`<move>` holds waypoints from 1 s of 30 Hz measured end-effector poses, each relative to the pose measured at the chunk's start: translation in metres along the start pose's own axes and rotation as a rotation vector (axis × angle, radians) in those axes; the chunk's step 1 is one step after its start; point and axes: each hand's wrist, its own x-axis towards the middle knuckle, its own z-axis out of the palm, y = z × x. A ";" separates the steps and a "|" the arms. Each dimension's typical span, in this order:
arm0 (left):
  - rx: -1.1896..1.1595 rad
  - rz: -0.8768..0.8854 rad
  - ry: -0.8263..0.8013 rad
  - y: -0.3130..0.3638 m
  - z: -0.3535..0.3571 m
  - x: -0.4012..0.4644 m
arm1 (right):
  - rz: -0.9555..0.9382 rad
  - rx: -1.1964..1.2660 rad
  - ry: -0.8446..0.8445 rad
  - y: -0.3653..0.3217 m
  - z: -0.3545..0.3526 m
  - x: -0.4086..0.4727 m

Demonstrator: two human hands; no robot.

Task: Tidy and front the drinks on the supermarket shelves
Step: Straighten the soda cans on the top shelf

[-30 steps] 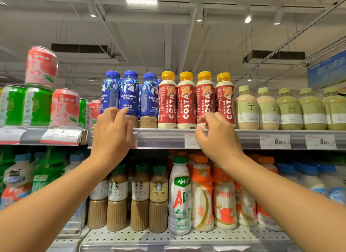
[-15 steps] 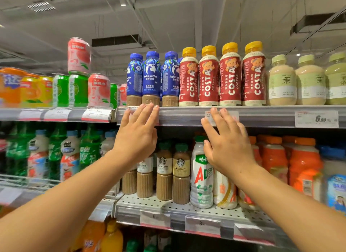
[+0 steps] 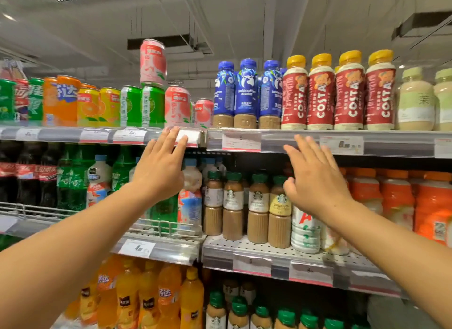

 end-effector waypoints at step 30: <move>-0.005 0.242 -0.002 -0.079 0.037 0.009 | -0.081 -0.176 -0.115 -0.179 0.048 0.077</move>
